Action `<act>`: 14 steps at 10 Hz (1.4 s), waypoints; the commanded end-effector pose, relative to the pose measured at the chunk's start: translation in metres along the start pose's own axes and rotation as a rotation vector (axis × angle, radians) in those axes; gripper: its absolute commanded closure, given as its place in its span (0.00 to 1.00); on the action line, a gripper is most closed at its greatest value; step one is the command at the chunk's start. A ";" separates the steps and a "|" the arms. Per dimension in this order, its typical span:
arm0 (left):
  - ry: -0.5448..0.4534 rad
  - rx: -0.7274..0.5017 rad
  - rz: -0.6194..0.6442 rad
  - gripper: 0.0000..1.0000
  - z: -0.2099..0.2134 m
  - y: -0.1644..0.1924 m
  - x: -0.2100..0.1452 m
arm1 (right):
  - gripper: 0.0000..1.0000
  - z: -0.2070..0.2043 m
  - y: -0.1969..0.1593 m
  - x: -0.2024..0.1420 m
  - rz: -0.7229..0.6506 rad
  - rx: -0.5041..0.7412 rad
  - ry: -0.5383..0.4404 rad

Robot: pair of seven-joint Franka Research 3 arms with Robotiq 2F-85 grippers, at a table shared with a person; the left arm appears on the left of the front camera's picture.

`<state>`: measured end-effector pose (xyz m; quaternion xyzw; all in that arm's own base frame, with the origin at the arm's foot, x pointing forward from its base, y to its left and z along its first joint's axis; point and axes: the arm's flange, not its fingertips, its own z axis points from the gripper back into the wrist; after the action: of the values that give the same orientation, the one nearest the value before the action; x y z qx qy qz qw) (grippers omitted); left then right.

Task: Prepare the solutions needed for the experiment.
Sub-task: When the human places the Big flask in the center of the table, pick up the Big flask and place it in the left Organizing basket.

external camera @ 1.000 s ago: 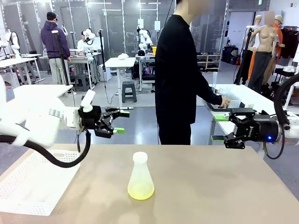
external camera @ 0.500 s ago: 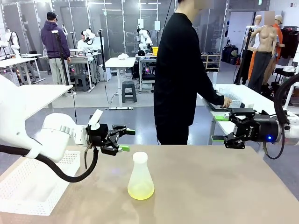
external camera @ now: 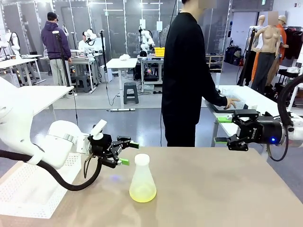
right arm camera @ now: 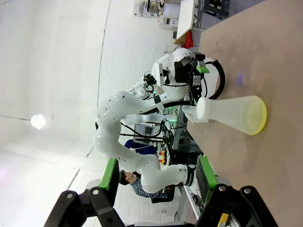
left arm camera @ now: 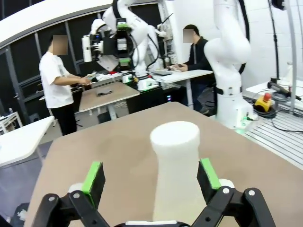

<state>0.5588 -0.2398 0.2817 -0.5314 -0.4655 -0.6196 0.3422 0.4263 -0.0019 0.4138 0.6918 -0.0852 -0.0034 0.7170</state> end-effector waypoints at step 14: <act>-0.054 -0.148 0.196 0.00 -0.049 0.003 -0.038 | 0.18 0.000 0.001 0.000 0.002 0.001 0.001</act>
<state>0.5417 -0.2814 0.2488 -0.5990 -0.3923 -0.6025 0.3526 0.4263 -0.0019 0.4138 0.6918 -0.0852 -0.0034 0.7170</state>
